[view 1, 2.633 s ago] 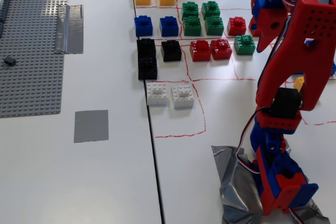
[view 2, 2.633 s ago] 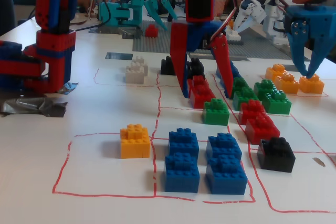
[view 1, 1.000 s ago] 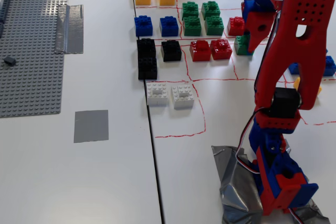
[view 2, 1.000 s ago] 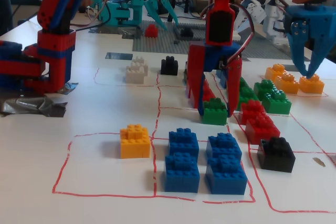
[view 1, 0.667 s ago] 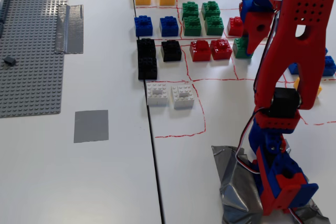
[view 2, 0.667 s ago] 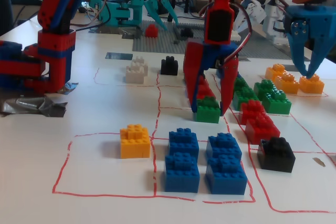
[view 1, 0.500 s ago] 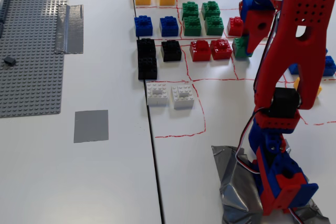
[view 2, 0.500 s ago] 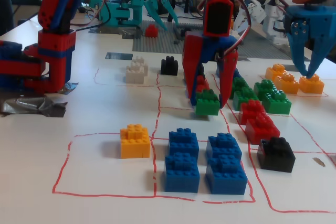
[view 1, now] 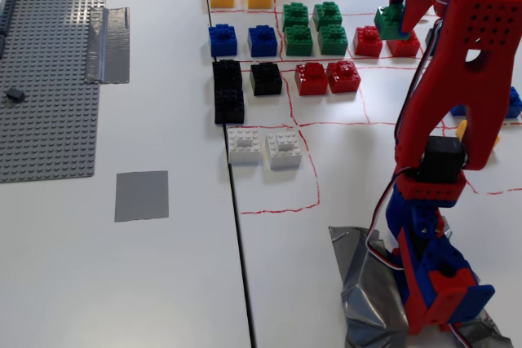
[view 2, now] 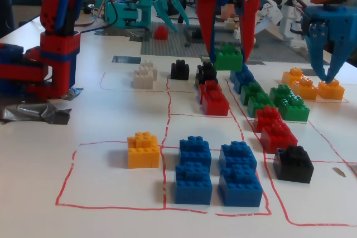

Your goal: Grab the block and put it in the grey marker

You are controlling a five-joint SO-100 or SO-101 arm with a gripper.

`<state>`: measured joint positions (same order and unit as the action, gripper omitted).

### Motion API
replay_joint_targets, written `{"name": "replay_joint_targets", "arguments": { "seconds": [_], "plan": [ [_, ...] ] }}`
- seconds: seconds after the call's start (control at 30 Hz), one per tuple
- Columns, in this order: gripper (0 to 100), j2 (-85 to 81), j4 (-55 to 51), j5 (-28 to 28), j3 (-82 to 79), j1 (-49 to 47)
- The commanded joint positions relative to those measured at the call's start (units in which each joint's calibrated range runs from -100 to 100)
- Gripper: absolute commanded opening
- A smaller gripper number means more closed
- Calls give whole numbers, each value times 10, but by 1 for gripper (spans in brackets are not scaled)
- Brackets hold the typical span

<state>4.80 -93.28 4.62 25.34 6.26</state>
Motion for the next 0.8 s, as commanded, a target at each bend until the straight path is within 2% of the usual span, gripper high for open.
{"name": "replay_joint_targets", "arguments": {
  "seconds": [0.0,0.77],
  "plan": [
    [0,-86,-9,6,55,-34],
    [0,-186,-9,-79,-70,-401]
  ]
}}
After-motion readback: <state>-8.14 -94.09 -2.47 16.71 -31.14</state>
